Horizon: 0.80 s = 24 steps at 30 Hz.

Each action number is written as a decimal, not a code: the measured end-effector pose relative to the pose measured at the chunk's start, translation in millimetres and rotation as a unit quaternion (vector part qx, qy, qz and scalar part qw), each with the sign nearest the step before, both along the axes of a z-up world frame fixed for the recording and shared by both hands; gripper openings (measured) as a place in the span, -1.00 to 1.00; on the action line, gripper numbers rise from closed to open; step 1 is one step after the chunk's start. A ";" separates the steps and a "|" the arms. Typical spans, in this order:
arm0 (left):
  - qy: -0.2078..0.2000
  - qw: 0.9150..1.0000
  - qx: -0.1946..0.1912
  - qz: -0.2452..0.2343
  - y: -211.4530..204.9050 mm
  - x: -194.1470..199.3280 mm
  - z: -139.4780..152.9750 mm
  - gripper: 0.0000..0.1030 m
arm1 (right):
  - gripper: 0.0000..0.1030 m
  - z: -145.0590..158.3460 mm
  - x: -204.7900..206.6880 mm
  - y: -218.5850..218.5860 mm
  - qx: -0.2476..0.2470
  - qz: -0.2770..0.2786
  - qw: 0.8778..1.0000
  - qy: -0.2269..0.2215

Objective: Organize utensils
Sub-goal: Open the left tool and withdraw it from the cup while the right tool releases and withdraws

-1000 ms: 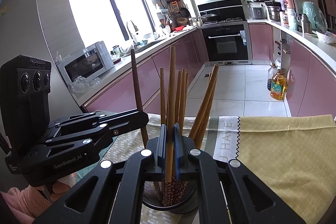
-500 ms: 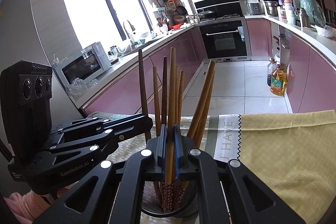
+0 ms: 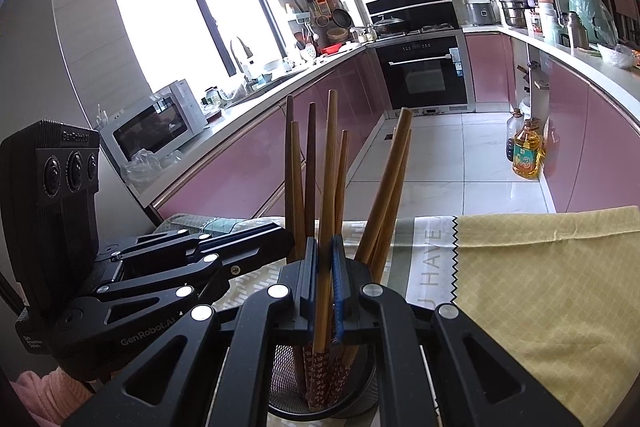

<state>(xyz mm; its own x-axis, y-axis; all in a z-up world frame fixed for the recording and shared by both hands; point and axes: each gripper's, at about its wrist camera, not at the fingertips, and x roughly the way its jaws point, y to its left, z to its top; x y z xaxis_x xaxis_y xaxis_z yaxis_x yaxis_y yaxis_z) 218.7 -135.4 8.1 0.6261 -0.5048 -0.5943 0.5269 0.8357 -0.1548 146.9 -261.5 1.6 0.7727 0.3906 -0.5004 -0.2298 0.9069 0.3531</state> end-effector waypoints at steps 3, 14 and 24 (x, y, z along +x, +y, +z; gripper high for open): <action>0.000 1.000 0.001 -0.001 0.5 -0.9 -0.7 -0.84 | -0.84 -2.5 0.3 0.3 0.001 -0.003 1.000 0.001; -0.014 1.000 -0.005 0.015 12.7 -14.9 -3.2 -0.52 | -0.48 3.1 -21.0 4.5 -0.016 -0.002 1.000 -0.022; -0.104 0.991 -0.004 0.081 52.6 -72.2 -1.8 0.90 | 0.72 6.7 -76.4 14.8 -0.079 -0.039 0.992 -0.085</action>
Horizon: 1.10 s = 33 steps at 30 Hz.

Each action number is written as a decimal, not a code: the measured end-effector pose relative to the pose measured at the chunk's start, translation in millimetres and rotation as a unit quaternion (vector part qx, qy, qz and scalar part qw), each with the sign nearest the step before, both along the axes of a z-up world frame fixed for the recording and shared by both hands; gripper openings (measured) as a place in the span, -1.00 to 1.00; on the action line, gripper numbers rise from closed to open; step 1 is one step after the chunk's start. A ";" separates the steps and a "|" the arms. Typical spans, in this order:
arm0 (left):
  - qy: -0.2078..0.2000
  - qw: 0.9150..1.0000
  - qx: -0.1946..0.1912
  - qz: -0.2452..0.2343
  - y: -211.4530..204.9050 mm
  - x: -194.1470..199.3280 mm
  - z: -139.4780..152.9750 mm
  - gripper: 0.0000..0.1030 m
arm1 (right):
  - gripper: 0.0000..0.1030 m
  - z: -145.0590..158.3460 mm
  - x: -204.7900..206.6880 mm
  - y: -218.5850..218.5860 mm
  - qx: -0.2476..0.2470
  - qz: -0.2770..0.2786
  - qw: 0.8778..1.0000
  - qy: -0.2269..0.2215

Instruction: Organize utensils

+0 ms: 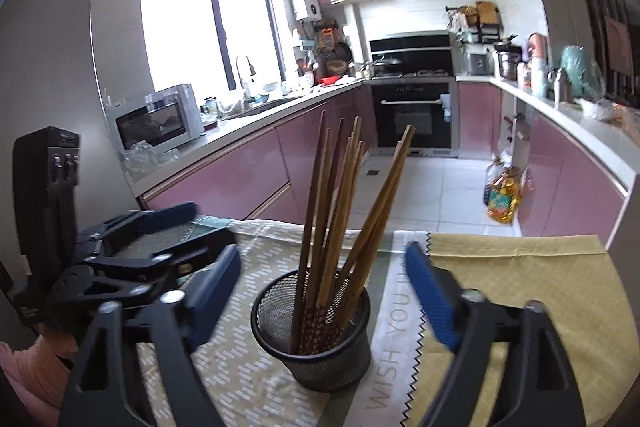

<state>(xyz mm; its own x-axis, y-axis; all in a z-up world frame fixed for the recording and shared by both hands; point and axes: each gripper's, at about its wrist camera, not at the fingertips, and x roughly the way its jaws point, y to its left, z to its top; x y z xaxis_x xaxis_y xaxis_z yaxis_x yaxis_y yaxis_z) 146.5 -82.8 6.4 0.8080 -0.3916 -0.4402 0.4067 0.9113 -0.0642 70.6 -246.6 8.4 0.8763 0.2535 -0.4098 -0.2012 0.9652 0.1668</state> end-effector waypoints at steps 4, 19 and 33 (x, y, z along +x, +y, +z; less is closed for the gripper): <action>-0.023 0.999 0.009 0.027 11.9 -24.7 0.7 0.91 | 0.87 -5.8 -15.2 2.3 -0.003 -0.016 1.000 -0.013; -0.095 0.989 -0.009 0.115 63.6 -95.0 11.9 0.91 | 0.87 -8.4 -61.1 33.9 -0.029 -0.053 0.995 -0.079; -0.122 0.984 -0.004 0.132 68.9 -116.8 16.4 0.91 | 0.87 -9.2 -75.0 43.7 -0.039 -0.067 0.993 -0.088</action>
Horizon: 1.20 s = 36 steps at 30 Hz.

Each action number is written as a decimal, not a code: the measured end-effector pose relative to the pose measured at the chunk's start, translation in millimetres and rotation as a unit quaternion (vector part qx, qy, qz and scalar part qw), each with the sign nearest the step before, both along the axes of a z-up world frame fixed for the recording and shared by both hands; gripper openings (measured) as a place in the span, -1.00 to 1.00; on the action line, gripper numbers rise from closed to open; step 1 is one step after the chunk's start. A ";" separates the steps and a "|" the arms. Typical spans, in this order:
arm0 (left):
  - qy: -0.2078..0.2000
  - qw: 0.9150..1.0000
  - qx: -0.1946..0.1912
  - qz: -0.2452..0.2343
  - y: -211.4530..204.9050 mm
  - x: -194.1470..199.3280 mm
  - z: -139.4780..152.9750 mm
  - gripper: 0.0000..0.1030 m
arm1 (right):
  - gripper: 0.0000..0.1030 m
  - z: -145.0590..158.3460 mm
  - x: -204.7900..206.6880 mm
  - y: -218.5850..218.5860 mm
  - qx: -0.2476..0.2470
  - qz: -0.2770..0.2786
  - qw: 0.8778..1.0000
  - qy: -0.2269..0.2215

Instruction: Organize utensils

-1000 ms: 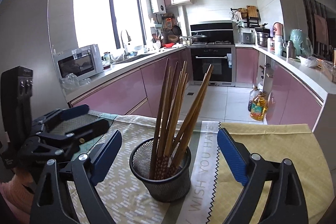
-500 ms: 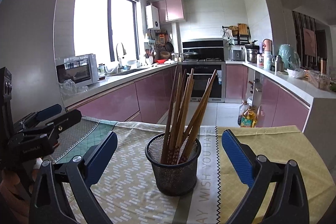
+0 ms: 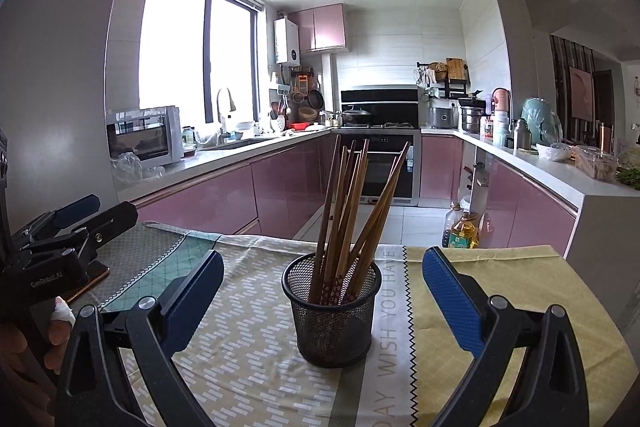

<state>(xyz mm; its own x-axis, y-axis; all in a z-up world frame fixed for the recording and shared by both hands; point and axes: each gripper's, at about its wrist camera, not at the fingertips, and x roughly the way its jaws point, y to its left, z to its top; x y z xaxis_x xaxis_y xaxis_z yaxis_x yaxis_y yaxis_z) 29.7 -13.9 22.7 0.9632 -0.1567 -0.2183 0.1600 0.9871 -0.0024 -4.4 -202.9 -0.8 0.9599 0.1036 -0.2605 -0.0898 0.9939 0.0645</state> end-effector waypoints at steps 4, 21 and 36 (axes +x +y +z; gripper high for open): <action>0.000 1.000 0.001 -0.001 0.1 -1.8 0.5 0.90 | 0.87 0.5 -3.0 1.8 -0.005 -0.002 1.000 -0.003; -0.011 1.000 0.000 0.002 3.2 -11.3 3.5 0.91 | 0.87 2.5 -6.8 6.5 -0.005 -0.001 1.000 -0.009; -0.013 1.000 0.000 0.007 5.1 -15.4 3.1 0.91 | 0.87 4.4 -8.9 7.5 -0.003 -0.008 1.000 -0.012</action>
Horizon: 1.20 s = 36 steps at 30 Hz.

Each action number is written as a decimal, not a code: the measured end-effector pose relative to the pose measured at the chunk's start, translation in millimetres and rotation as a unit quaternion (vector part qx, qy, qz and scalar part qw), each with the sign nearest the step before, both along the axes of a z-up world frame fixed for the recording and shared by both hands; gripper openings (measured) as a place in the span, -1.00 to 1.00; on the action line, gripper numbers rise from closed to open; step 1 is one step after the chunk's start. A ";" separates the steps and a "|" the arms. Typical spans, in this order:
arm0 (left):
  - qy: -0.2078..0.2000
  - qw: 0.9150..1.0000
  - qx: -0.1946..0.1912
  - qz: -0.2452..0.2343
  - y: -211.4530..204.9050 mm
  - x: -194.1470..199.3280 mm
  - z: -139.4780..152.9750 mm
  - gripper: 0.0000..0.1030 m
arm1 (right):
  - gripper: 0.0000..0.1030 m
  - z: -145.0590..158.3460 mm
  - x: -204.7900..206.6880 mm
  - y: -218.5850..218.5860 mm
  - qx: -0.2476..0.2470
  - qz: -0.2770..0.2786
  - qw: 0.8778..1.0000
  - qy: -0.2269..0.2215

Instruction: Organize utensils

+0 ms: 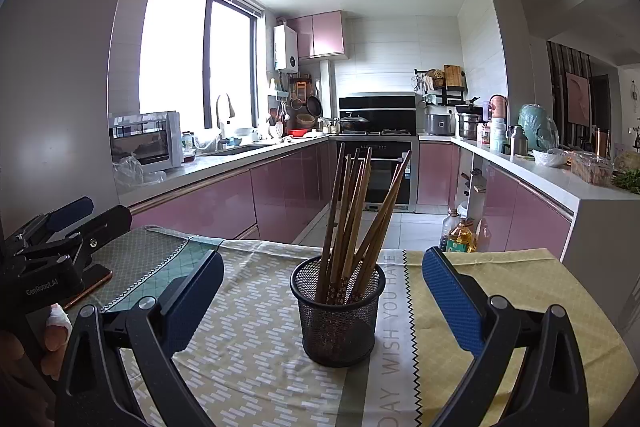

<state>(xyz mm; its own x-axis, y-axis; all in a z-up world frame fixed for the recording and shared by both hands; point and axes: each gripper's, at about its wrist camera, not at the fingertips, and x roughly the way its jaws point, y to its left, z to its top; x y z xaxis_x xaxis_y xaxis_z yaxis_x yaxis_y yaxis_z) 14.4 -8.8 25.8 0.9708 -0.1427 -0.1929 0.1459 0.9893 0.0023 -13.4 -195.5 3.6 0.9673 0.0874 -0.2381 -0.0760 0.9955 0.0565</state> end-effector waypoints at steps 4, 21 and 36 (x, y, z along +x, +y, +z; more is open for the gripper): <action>0.001 1.000 -0.001 0.000 0.4 -1.2 0.5 0.91 | 0.87 -0.3 -0.7 -0.6 0.001 0.000 1.000 0.000; 0.003 1.000 -0.002 0.001 1.0 -2.3 1.3 0.91 | 0.87 -2.1 -0.7 -0.9 0.003 0.000 1.000 0.001; 0.004 1.000 -0.002 0.000 0.7 -2.0 1.1 0.91 | 0.87 -3.8 -1.4 -0.5 0.004 0.000 1.000 0.002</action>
<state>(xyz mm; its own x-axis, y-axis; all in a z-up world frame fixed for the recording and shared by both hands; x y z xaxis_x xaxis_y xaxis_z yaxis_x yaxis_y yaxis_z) 12.3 -8.1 26.9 0.9693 -0.1429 -0.1999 0.1454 0.9894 -0.0020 -14.8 -195.9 -0.2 0.9662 0.0891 -0.2418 -0.0755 0.9950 0.0650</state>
